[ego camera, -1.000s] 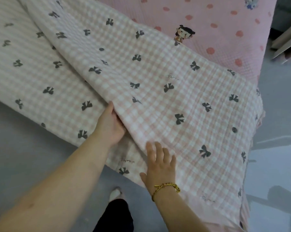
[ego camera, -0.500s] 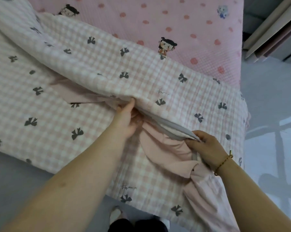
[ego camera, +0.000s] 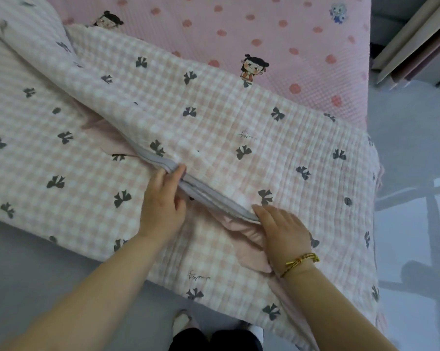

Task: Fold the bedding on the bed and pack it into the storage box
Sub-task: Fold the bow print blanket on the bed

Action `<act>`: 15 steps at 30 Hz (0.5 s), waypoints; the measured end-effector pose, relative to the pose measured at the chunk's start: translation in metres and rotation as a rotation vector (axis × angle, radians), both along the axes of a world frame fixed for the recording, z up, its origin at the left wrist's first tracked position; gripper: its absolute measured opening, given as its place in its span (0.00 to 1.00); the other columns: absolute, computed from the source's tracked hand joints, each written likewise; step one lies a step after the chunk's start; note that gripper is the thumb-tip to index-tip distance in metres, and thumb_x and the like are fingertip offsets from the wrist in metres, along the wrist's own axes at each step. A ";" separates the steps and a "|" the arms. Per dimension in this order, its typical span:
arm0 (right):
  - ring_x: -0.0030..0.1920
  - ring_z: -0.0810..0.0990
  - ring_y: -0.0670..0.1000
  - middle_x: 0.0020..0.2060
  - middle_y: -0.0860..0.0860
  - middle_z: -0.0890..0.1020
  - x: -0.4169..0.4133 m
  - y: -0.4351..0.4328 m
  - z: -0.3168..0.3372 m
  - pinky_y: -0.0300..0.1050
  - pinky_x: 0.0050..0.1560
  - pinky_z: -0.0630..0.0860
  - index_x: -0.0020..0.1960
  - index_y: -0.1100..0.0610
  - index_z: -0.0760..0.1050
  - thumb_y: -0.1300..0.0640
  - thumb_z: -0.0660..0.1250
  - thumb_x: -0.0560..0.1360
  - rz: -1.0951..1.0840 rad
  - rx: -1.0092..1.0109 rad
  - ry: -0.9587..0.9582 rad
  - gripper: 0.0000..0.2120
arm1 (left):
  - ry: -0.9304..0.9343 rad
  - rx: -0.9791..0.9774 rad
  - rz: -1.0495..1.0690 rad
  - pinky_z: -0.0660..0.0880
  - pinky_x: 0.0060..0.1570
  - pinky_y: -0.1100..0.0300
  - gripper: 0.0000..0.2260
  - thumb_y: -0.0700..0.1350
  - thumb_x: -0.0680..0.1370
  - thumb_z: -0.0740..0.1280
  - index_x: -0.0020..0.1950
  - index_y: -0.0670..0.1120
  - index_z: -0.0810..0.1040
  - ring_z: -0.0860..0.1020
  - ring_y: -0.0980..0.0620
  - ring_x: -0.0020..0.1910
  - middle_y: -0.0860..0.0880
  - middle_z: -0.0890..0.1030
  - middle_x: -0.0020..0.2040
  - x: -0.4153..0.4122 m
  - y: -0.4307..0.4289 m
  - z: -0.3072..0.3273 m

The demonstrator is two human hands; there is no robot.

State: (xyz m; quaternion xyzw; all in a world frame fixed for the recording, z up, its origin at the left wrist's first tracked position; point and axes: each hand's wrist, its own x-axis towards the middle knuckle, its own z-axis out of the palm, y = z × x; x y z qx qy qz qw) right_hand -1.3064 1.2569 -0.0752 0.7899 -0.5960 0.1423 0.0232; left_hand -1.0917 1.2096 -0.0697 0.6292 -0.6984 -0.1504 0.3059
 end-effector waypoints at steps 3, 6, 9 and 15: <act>0.21 0.76 0.48 0.31 0.48 0.82 0.005 0.001 0.000 0.29 0.19 0.56 0.48 0.55 0.76 0.55 0.51 0.65 -0.088 0.222 -0.168 0.18 | -0.365 -0.237 -0.109 0.75 0.46 0.45 0.21 0.39 0.68 0.63 0.61 0.40 0.70 0.70 0.41 0.49 0.37 0.77 0.46 0.014 -0.024 -0.015; 0.22 0.69 0.43 0.28 0.43 0.75 0.001 -0.002 0.002 0.26 0.24 0.56 0.49 0.56 0.78 0.45 0.49 0.67 -0.117 0.259 -0.263 0.24 | -0.431 -0.406 -0.131 0.70 0.44 0.55 0.14 0.40 0.67 0.61 0.49 0.42 0.81 0.64 0.47 0.42 0.42 0.76 0.36 0.013 -0.061 -0.009; 0.16 0.67 0.40 0.24 0.43 0.77 -0.005 -0.004 0.010 0.24 0.17 0.47 0.51 0.53 0.72 0.46 0.58 0.68 -0.073 0.093 -0.213 0.16 | -0.530 -0.487 -0.275 0.60 0.45 0.55 0.04 0.40 0.62 0.69 0.34 0.42 0.82 0.64 0.46 0.42 0.42 0.76 0.36 0.016 -0.092 0.003; 0.36 0.80 0.53 0.39 0.55 0.84 -0.007 0.012 0.001 0.40 0.33 0.74 0.49 0.58 0.77 0.52 0.52 0.80 0.125 -0.229 -0.205 0.17 | -0.551 -0.268 -0.667 0.73 0.46 0.54 0.10 0.40 0.66 0.60 0.33 0.38 0.80 0.74 0.45 0.44 0.41 0.82 0.39 0.058 -0.061 0.041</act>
